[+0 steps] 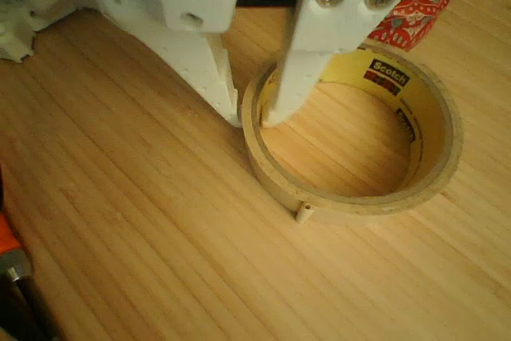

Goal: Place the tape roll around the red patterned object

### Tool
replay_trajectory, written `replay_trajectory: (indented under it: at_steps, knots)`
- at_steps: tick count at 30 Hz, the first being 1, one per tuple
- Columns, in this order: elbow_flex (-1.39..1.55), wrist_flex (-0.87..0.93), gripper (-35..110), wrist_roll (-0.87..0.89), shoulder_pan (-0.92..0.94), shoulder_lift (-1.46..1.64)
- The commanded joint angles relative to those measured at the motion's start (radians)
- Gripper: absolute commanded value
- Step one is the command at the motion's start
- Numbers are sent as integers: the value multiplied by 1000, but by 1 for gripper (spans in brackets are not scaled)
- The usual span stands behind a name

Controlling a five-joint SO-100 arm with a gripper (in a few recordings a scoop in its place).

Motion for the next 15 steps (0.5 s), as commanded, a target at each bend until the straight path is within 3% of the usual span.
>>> replay_trajectory:
  at_steps: [1,15]
  knots:
    - [11,15,0,-11,8,9]
    - [-222,397,0,-193,224,186]
